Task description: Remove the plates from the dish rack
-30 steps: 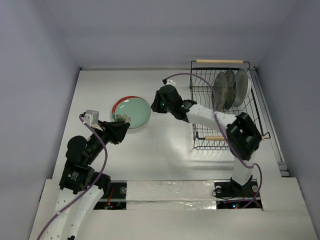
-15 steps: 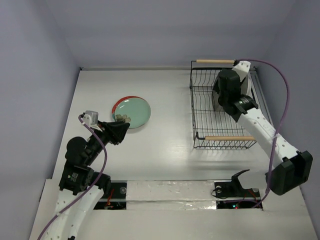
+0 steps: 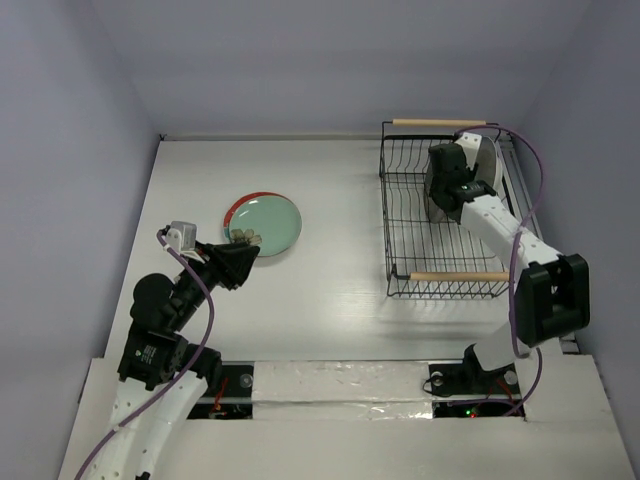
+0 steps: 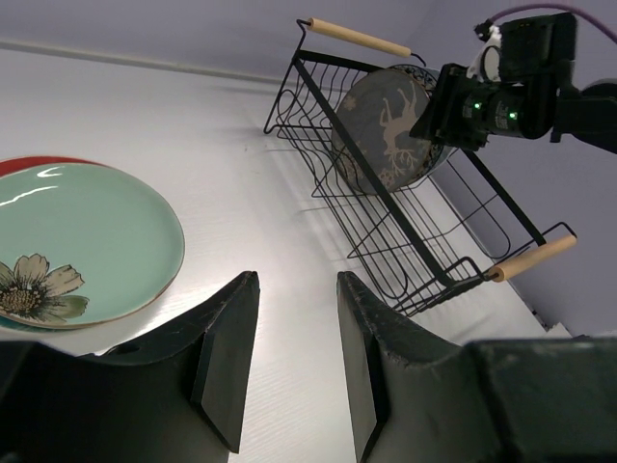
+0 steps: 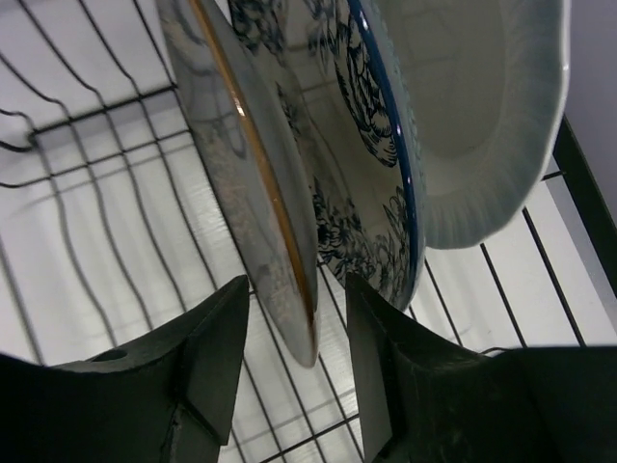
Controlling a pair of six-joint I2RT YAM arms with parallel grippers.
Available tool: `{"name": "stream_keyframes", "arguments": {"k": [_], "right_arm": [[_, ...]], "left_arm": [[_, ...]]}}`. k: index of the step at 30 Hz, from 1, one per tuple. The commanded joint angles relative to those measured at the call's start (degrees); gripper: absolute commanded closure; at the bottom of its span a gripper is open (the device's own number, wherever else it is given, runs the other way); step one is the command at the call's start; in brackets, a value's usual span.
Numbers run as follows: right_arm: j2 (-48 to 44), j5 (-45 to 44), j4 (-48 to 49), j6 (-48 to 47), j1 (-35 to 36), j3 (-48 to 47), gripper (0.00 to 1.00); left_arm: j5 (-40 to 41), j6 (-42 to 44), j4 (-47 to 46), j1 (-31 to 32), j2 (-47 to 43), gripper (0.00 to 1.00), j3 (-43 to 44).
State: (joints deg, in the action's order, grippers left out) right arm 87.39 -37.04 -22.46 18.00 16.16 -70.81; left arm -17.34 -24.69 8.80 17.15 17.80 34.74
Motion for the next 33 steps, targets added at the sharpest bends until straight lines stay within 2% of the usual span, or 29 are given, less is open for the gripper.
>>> {"name": "stream_keyframes", "arguments": {"k": [1, 3, 6, 10, 17, 22, 28, 31, 33], "right_arm": [[2.69, -0.84, 0.57, -2.00, -1.05, -3.54, 0.51], [4.97, -2.77, -0.12, -2.62, -1.05, -4.77, 0.53], [6.12, -4.71, -1.27, -3.58, -1.05, -6.89, 0.64], [3.58, -5.23, -0.05, -5.08, -1.05, -6.80, 0.86], [2.17, -10.76, -3.20, -10.09, 2.73, -10.14, 1.00], [-1.08, -13.41, -3.91, -11.23, 6.15, -11.98, 1.00], [-10.74, -12.19, -3.82, -9.83, 8.70, -14.09, 1.00], [-16.54, -6.58, -2.60, -7.72, 10.99, -14.71, 1.00], [-19.96, 2.20, -0.14, -4.66, 12.05, -13.93, 1.00]], "left_arm": [[-0.41, 0.17, -2.73, -0.27, 0.30, 0.65, 0.59], [-0.32, 0.17, -2.82, -0.27, 0.30, 0.65, 0.59], [-0.41, 0.17, -2.82, -0.27, 0.30, 0.65, 0.59], [-0.50, 0.25, -2.91, -0.27, 0.39, 0.65, 0.59], [-0.85, 0.25, -3.00, -0.27, 0.74, 0.65, 0.50], [-0.85, 0.25, -3.00, -0.27, 0.74, 0.65, 0.50], [-0.94, 0.17, -3.08, -0.27, 0.83, 0.65, 0.50], [-0.68, 0.17, -2.82, -0.27, 0.83, 0.65, 0.59], [-0.24, 0.25, -2.56, -0.27, 0.83, 0.65, 0.68]]}}
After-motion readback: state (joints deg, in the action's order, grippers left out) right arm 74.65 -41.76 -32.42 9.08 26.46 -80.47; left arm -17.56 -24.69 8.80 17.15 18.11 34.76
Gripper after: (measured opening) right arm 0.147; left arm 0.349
